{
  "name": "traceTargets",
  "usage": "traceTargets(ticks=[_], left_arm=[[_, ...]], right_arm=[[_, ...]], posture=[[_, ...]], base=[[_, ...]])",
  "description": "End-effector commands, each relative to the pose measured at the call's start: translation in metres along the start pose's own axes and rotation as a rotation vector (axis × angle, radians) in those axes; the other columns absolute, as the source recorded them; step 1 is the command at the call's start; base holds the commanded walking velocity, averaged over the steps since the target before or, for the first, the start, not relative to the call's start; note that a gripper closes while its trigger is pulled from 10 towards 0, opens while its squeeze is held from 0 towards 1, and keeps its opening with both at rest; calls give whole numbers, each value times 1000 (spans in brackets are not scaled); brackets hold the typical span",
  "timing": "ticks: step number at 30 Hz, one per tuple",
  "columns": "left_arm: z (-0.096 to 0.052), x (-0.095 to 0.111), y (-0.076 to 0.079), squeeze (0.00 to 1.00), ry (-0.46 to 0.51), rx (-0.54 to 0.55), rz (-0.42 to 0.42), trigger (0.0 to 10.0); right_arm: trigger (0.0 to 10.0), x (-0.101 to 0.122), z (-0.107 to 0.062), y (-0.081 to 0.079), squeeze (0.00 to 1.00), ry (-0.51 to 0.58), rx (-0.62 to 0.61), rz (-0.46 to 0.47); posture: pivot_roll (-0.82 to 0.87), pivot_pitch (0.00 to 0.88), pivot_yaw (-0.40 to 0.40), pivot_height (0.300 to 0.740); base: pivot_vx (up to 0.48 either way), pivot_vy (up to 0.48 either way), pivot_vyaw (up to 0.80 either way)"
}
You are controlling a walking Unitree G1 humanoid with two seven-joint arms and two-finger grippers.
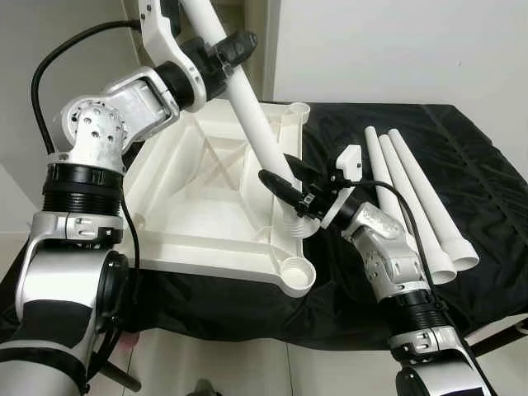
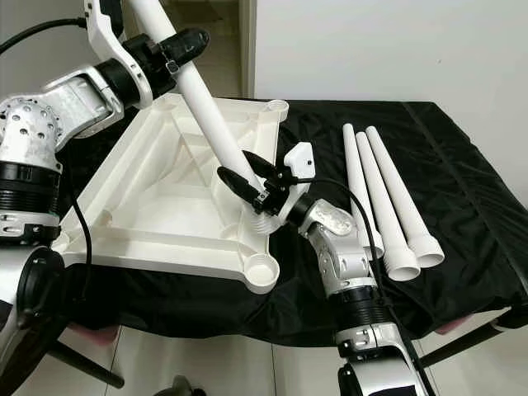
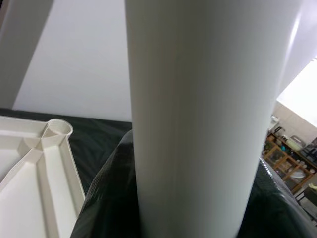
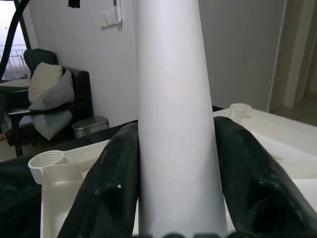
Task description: Building children table
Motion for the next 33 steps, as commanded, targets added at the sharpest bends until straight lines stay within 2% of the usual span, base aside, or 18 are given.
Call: traceTargets(ticks=[1,2,3,5,12,13,14,15,21,23,24,27,33], left_arm=[[1,11,22,0,37,-276,47,10000],[2,11,21,0,24,-258,74,10000],[2,11,21,0,24,-258,74,10000],[4,9,19,0,1,-224,131,10000],[5,7,23,0,-31,-231,225,10000],[5,5,25,0,-45,-229,275,10000],[5,5,25,0,-45,-229,275,10000],[6,2,29,0,-60,-224,346,10000],[9,1,41,0,-49,-243,439,10000],[9,1,41,0,-49,-243,439,10000],[10,2,47,0,-44,-258,468,10000],[10,2,50,0,-42,-266,478,10000],[10,2,64,0,-30,-303,499,10000]], right_arm=[[10000,-2,-2,7,200,-24,-33,22],[10000,-1,-2,8,1000,-24,-28,24],[10000,-1,-2,8,1000,-24,-28,24],[10000,1,-3,8,1000,-37,-5,21],[10000,4,-2,8,1000,-69,29,-1],[10000,5,0,8,1000,-93,41,-18],[10000,5,0,8,1000,-93,41,-18],[10000,6,1,9,0,-128,52,-33],[10000,4,2,12,0,-216,83,-10],[10000,4,2,12,0,-216,83,-10],[10000,3,4,14,0,-255,88,0],[10000,3,5,15,0,-276,90,4],[10000,8,15,22,0,-304,92,-60]], posture=[[-34,0,37,740],[-33,0,34,740],[-33,0,34,740],[-35,0,31,740],[-38,0,27,740],[-39,0,25,740],[-39,0,25,740],[-42,0,24,740],[-42,0,15,740],[-42,0,15,740],[-40,0,9,740],[-40,0,9,740],[-41,0,6,740]], base=[[0,0,0],[0,0,0],[0,0,0],[0,0,0],[0,0,0],[0,0,0],[0,0,0],[0,0,0],[0,0,0],[0,0,0],[0,0,0],[0,0,0],[0,0,0]])
Point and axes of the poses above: a point about 5 cm out from each wrist's last joint towards the gripper, its own z axis pointing out of the wrist towards the gripper, its own x axis along the axis of the wrist's last joint, y = z × x, the point moved 1 cm from there along z, pointing out of the wrist towards the gripper, and after that the axes turned 9 degrees about z, right-handed, at the moved point
